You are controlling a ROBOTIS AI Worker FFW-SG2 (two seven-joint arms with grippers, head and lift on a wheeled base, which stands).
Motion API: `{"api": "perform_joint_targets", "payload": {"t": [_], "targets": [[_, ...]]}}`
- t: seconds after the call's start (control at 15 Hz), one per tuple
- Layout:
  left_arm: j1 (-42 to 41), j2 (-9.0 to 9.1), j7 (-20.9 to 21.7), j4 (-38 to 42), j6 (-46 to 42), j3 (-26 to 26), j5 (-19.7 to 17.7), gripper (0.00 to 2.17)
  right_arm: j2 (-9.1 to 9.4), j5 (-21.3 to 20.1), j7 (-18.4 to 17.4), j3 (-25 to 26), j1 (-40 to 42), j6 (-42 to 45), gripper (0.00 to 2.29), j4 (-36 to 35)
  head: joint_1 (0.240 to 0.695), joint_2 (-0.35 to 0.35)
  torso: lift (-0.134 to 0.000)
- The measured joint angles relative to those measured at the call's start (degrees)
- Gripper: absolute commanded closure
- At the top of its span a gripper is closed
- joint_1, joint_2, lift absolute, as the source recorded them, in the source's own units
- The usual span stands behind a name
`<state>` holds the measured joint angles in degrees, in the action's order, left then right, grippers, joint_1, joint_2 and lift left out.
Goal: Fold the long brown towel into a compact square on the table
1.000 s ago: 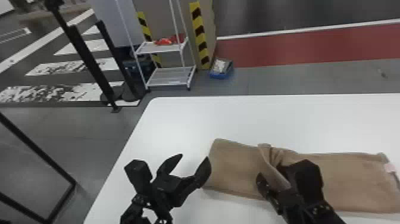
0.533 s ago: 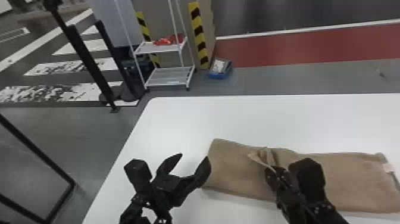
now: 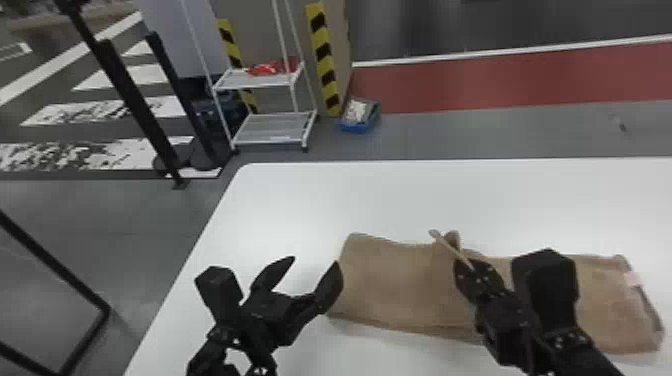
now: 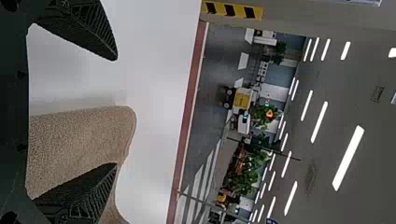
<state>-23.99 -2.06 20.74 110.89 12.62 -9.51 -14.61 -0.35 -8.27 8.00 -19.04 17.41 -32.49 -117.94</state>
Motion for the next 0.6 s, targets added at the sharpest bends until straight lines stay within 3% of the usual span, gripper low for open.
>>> {"api": "perform_joint_targets", "payload": {"t": [0.2, 0.4, 0.6], "targets": [[0.01, -0.14, 0.00, -0.04, 0.00, -0.10, -0.06, 0.07, 0.00, 3.52, 0.17, 4.78, 4.93, -0.82, 1.68, -7.31, 0.695, 0.218, -0.124], [0.06, -0.14, 0.02, -0.14, 0.00, 0.09, -0.06, 0.07, 0.00, 5.30, 1.49, 10.08, 7.84, -0.08, 1.68, -7.67, 0.695, 0.163, -0.124], [0.07, -0.14, 0.00, -0.20, 0.00, 0.24, -0.05, 0.07, 0.04, 12.23, 3.09, 17.43, 10.75, -0.17, 1.68, -13.04, 0.695, 0.108, -0.124]]}}
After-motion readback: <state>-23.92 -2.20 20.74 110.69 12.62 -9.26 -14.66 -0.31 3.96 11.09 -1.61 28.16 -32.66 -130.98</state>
